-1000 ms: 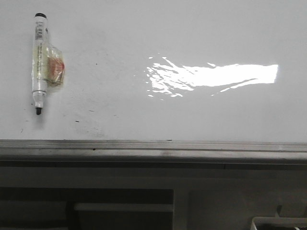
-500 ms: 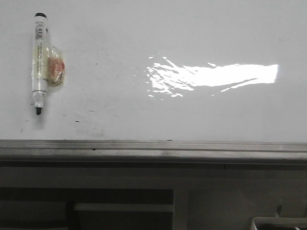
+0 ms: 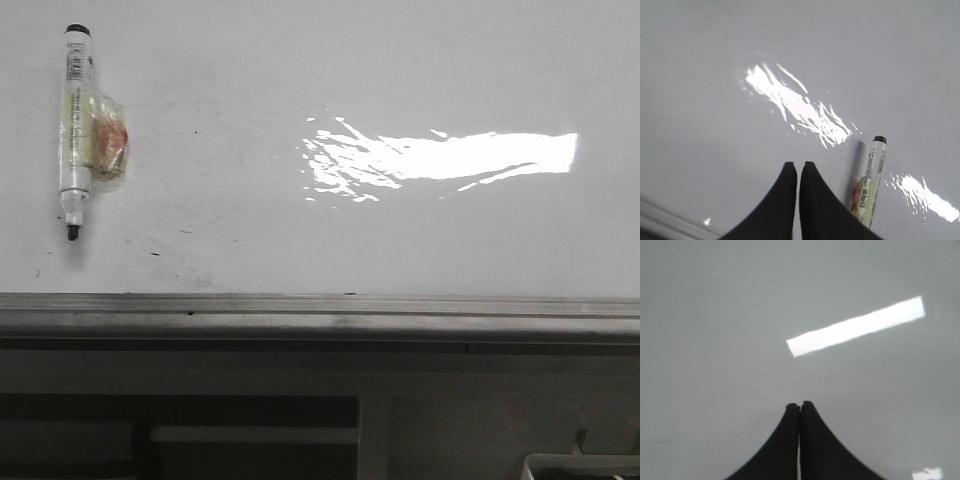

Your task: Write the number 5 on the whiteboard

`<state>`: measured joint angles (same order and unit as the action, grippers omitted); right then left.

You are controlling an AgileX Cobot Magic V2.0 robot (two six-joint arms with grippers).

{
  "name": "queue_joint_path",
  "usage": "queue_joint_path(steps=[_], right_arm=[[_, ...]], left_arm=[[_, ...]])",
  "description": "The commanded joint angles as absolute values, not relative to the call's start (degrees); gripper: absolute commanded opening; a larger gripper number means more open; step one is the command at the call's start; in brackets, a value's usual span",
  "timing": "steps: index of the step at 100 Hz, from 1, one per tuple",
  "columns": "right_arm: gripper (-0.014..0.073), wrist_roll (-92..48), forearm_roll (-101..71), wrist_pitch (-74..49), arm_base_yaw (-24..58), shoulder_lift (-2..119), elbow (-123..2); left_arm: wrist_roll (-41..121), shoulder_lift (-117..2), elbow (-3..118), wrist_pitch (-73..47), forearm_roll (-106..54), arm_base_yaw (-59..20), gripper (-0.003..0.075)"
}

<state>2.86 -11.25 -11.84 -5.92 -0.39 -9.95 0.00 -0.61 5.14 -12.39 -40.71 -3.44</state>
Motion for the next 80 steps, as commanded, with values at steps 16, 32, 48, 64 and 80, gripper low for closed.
queue_joint_path(steps=[16, 32, 48, 64, 80], right_arm=[[-0.0061, 0.7, -3.1, -13.8, 1.7, 7.0, -18.8], [0.007, 0.7, -1.2, -19.0, 3.9, 12.1, -21.7], [0.0349, 0.7, -1.2, -23.1, 4.2, 15.8, -24.3], [0.0407, 0.0, -1.3, -25.9, 4.2, 18.7, -27.4], [0.0407, -1.7, -2.7, -27.0, 4.3, 19.6, -30.0]], left_arm=[[3.1, -17.2, 21.0, -23.7, -22.8, -3.3, 0.0086], [4.6, -25.3, 25.4, -24.7, -19.7, -8.0, 0.0349], [9.1, -31.0, 27.1, -24.7, -19.8, -17.2, 0.0389], [9.1, -37.7, 28.8, -22.0, -21.4, -25.2, 0.0389], [9.1, -44.6, 30.2, -16.2, -28.6, -29.4, 0.0388]])
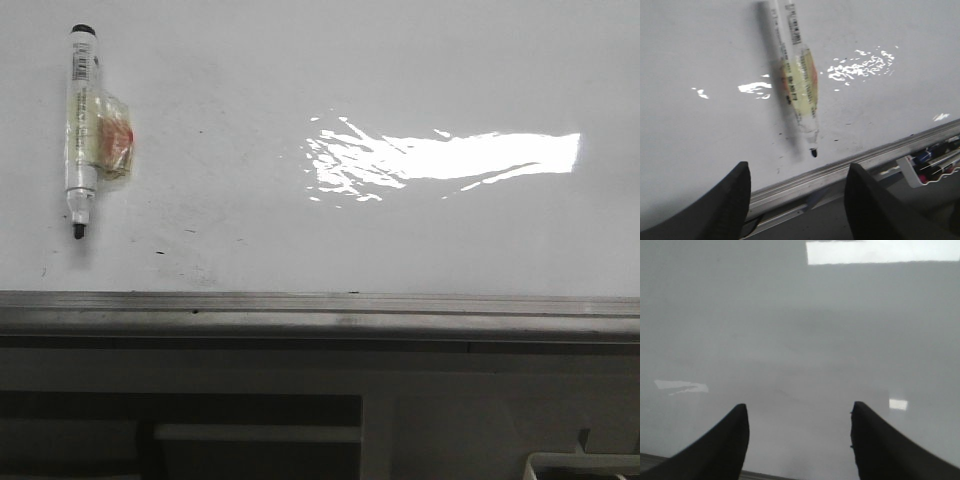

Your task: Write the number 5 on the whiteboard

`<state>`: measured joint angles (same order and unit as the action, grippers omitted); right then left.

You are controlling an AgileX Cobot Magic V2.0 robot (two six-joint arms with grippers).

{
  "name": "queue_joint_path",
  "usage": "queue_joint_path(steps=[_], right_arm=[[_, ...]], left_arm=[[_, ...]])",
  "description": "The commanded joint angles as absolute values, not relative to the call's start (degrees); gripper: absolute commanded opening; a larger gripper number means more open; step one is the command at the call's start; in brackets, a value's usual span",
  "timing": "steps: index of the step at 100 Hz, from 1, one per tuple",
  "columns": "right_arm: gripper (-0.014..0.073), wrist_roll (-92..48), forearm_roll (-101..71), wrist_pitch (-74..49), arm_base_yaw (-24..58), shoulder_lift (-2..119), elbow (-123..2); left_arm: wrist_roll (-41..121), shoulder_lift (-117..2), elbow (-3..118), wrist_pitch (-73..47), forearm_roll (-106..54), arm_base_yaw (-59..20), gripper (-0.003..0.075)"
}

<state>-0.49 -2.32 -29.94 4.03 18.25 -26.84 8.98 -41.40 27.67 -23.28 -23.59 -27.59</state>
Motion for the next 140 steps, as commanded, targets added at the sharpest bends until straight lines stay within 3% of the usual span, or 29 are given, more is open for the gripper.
queue_joint_path(steps=[1, 33, 105, 115, 131, 140], right_arm=[[0.0407, -1.7, -2.8, -27.2, 4.4, 19.6, -30.1], [0.0407, -1.7, -5.6, -31.0, 4.7, 19.6, -30.9], [0.0407, -1.7, -6.1, -30.6, 4.7, 19.6, -30.9], [0.0407, -1.7, -6.1, -30.6, 4.7, 19.6, -30.9], [0.0407, -2.1, -6.7, -32.7, 4.7, 19.6, -30.9], [0.0407, -9.2, -12.9, -34.8, 4.7, 19.6, -30.9]], left_arm=[[9.1, -45.2, 30.2, -15.8, -29.4, -29.6, 0.0388], [9.1, -55.4, 30.2, -13.2, -34.6, -30.0, 0.0388], [9.1, -63.3, 30.8, -6.6, -37.2, -30.0, 0.0381], [9.1, -63.7, 31.4, -7.0, -37.2, -30.0, 0.0293], [10.6, -63.7, 31.8, -8.5, -37.0, -30.0, -0.0015], [14.3, -63.7, 33.2, -11.5, -36.5, -30.3, -0.002]])
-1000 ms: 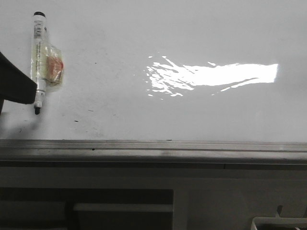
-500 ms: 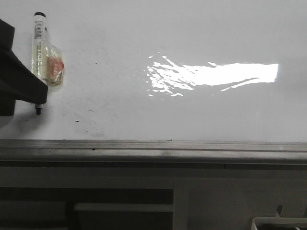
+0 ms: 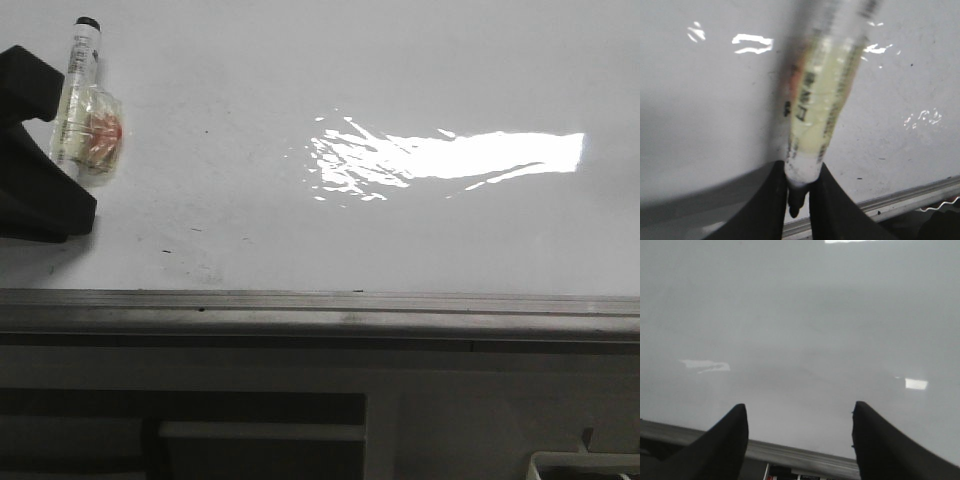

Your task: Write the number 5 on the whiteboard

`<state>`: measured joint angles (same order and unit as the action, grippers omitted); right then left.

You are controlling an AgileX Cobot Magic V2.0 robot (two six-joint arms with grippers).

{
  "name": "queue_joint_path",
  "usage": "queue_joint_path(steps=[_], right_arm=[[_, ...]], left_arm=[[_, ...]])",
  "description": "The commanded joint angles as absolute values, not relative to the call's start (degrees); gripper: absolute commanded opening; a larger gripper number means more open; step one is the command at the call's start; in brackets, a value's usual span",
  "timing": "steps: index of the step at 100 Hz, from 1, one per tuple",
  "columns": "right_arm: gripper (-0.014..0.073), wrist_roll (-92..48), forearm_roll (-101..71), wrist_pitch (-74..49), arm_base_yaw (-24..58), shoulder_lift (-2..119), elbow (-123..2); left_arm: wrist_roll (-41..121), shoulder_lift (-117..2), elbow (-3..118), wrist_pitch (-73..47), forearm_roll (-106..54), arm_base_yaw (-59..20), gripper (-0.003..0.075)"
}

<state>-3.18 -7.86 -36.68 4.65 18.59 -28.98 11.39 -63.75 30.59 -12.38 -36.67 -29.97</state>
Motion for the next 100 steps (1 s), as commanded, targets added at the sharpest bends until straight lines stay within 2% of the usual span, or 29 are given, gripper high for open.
queue_joint_path(steps=[1, 28, 49, 65, 100], right_arm=[[0.0407, -10.9, -13.5, -34.9, 4.7, 19.6, -30.9], [0.0407, -40.3, -41.9, -37.4, 9.3, 25.5, -30.9], [0.0407, -57.7, -54.0, -37.8, 15.2, 32.5, -30.9], [0.0408, -66.6, -61.9, -36.7, 18.8, 37.6, -30.9], [0.0409, -87.5, -78.5, -40.7, 19.5, 46.0, -34.1]], left_arm=[[14.7, -63.7, 33.4, -11.7, -36.5, -30.5, -0.002], [35.0, -63.7, 40.7, -21.7, -33.0, -36.7, -0.002], [46.9, -63.7, 42.6, -23.7, -30.6, -40.7, -0.002], [54.0, -63.7, 42.6, -24.9, -30.6, -42.4, -0.002], [59.7, -63.7, 42.6, -24.9, -30.6, -44.6, -0.002]])
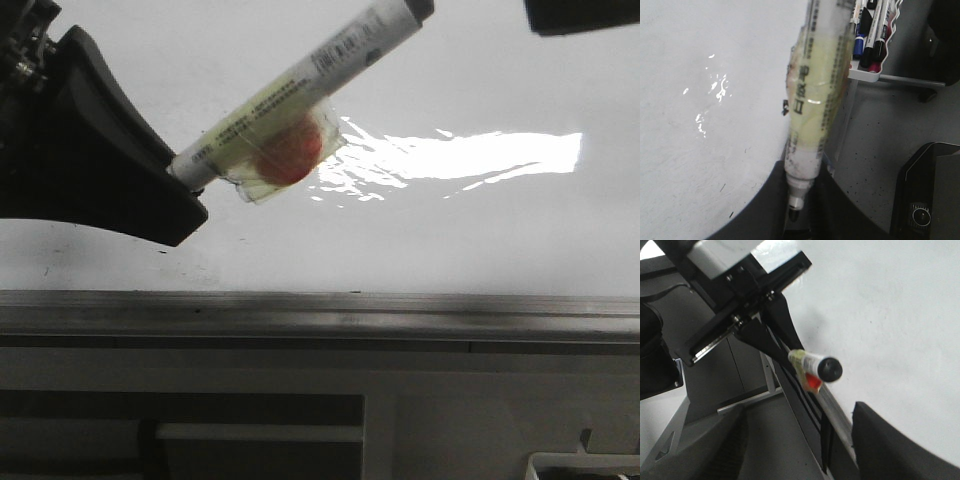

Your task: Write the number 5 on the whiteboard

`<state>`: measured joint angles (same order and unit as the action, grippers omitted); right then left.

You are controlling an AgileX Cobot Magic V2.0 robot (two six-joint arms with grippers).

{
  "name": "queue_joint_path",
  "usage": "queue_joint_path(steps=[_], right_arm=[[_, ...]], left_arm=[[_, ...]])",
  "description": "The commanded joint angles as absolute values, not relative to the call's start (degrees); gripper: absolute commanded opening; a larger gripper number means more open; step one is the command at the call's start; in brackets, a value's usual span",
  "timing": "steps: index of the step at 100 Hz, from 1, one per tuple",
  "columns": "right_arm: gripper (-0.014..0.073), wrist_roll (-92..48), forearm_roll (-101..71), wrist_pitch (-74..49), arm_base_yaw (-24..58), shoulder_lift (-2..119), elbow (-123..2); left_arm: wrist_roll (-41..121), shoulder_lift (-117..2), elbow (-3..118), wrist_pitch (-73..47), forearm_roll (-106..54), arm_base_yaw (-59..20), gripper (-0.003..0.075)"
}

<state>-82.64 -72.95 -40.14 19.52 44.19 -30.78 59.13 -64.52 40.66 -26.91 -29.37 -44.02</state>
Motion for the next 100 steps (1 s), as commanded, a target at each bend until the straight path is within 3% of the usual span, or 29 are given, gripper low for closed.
queue_joint_path(steps=[1, 20, 43, 100], right_arm=[[0.0409, -87.8, -78.5, -40.8, 19.5, 46.1, -34.2], [0.0415, -89.0, -79.1, -41.7, 20.8, 51.6, -37.7], [0.0513, -90.9, -79.4, -41.8, 24.1, 58.6, -39.5], [0.0512, -96.9, -89.5, -46.8, 24.1, 66.5, -39.6]], left_arm=[[59.7, -63.7, 42.6, -24.9, -30.6, -44.6, -0.002], [59.8, -63.7, 42.6, -24.8, -30.6, -44.6, -0.002], [59.8, -63.7, 42.6, -24.8, -30.6, -44.6, -0.002], [61.6, -63.7, 42.6, -24.9, -30.8, -44.6, -0.002]])
